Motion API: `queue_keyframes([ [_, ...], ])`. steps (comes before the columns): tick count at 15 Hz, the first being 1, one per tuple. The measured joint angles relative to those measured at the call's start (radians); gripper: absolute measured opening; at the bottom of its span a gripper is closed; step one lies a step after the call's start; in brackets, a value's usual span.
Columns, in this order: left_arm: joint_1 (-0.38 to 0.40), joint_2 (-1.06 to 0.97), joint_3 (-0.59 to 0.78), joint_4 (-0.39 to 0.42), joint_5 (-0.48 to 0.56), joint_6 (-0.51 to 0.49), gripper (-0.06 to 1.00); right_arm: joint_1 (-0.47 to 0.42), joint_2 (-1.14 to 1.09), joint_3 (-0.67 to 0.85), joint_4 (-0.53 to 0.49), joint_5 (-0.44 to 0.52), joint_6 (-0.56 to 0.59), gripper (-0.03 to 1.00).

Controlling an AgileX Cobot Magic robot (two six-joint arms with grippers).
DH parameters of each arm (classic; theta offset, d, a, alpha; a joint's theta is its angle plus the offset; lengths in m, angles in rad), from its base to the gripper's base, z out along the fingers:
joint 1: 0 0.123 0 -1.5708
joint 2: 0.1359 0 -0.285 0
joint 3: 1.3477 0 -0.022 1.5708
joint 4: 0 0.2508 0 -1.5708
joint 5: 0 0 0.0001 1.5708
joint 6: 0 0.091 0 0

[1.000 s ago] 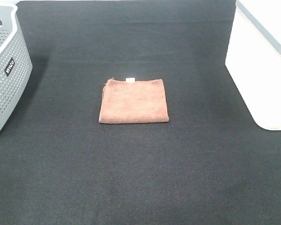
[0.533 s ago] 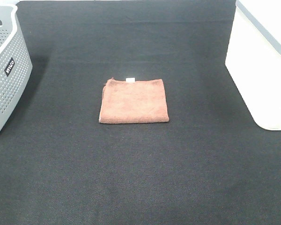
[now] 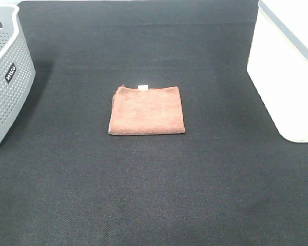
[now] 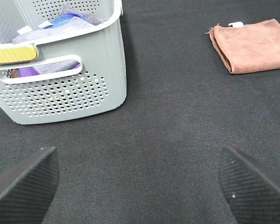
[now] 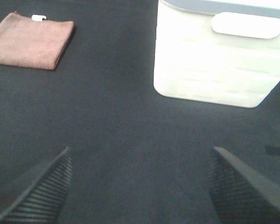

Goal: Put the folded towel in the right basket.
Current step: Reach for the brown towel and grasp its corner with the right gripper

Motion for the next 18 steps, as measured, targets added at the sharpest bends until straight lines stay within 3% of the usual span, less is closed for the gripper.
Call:
queue_keyframes([
  [3,0.0,0.0,0.0,0.0,0.0,0.0,0.88,0.0,0.043,-0.023,0.0,-0.074,0.0,0.75],
  [8,0.0,0.0,0.0,0.0,0.0,0.0,0.88,0.0,0.434,-0.147,0.011,-0.331,0.0,0.75],
  [10,0.0,0.0,0.0,0.0,0.0,0.0,0.88,0.0,0.611,-0.242,0.027,-0.376,0.0,0.75],
  [14,0.0,0.0,0.0,0.0,0.0,0.0,0.88,0.0,1.028,-0.515,0.061,-0.386,0.0,0.75],
  [18,0.0,0.0,0.0,0.0,0.0,0.0,0.88,0.0,1.366,-0.748,0.186,-0.337,-0.066,0.75],
])
